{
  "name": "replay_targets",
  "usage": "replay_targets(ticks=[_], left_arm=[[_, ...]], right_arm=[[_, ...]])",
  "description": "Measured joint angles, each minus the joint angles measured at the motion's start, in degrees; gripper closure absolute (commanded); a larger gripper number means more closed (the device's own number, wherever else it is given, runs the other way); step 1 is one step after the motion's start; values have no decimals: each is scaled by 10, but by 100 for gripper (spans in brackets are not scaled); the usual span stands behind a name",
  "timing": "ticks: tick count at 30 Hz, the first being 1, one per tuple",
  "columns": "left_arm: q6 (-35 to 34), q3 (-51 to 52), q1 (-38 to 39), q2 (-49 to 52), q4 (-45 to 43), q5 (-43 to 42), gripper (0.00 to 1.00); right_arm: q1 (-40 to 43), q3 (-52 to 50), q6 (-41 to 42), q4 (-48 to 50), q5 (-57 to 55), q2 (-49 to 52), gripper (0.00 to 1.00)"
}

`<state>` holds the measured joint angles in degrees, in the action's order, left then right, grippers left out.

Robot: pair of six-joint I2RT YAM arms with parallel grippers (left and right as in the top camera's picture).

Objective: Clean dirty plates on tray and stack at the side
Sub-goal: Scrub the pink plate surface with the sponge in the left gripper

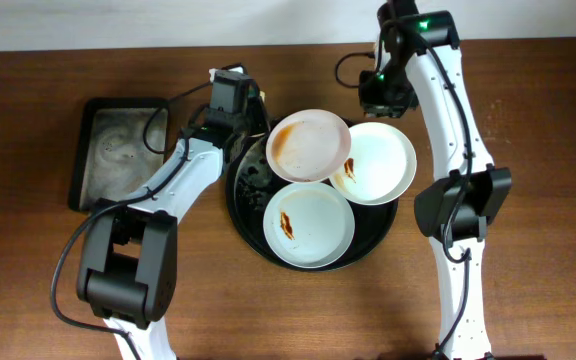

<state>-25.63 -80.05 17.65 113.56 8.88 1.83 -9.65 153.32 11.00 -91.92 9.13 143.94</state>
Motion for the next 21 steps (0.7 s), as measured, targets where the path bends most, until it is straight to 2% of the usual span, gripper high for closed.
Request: replay_targets(ticks=[4,8,13,16,19,21], left_arm=[[6,0,0,0,7,2,99],[10,0,0,0,8,2,99],[12,0,0,0,9,2,99],[12,0,0,0,10,2,99],[12,0,0,0,10,2,99],[12,0,0,0,9,2,99]], right_arm=[[-3,-75,-24,11,46,0,73],[-7,-132,-33,53,78,0,64],[-21,-189,-35,99,86,0,64],[-23,-217,-34,119,85,0,78],[-23,-217,-27,136,86,0,86],[-23,-217,-23,146,85,0,96]])
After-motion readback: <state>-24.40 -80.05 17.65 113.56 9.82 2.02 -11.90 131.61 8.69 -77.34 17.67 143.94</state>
